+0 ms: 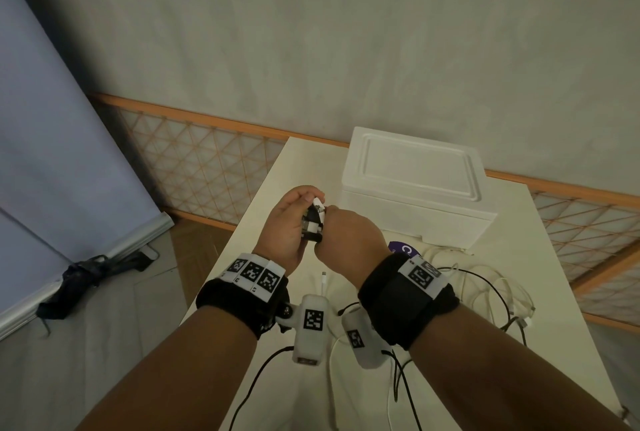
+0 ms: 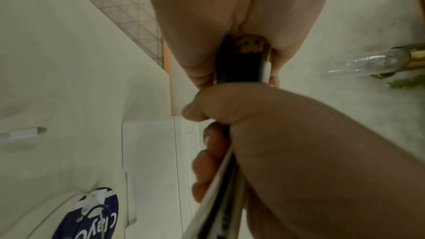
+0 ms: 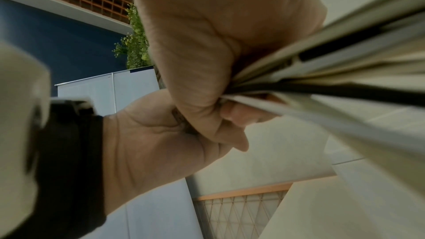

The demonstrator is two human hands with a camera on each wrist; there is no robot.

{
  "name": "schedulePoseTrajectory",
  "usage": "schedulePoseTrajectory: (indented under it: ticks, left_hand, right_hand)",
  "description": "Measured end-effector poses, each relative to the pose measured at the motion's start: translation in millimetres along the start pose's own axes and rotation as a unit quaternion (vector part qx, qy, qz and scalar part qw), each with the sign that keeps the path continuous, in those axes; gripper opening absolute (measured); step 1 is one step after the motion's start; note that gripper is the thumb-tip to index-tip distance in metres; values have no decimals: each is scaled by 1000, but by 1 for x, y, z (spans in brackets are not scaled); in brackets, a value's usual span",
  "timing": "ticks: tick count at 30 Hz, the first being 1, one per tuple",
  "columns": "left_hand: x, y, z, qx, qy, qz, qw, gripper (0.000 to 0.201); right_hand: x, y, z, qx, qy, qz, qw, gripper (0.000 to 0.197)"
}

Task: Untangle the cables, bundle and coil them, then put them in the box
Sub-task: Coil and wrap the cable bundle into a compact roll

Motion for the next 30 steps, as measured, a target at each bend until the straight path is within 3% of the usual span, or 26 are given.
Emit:
schedulePoseTrajectory:
  ticks: [7,13,16,18,20,22,25,30]
  left_hand:
    - [0,-2,-2,30,-8,85,996,6]
    - [1,-1,-2,15,-3,97,995,16]
    - [-1,-1,1,7,-32,113,993,14]
    - [-3,-2,2,11,-39,114,993,25]
    - [-4,-3,1,4,-6,78,997,48]
    - [-3,-2,1,-3,13,34,999,56]
    - [-5,-5,2,5,-1,16,1000,42]
    - [-9,-7,0,7,-11,96,995,25]
  right_hand:
    - [-2,-1,5,15,0,27,1000,12]
    - [-3,-2,5,11,-1,63,998,13]
    - [-1,-2,3,-12,-6,62,998,17]
    - [1,-1,2,-19,-5,51,998,20]
    - [3,0,1,-19,-2,31,999,21]
    - [4,1,1,-19,-4,21,1000,21]
    - [4,0,1,-27,-7,53,998,24]
    - [4,-1,2,-61,-13,110,992,32]
Point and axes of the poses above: each hand's wrist, its own z-axis towards the middle knuckle, its own y-axis out of the back of the hand, x = y × z, the point moved 3 cm from there along z, towards the middle knuckle, and after that the axes turned 12 degrees about x, right-handed, at the moved point
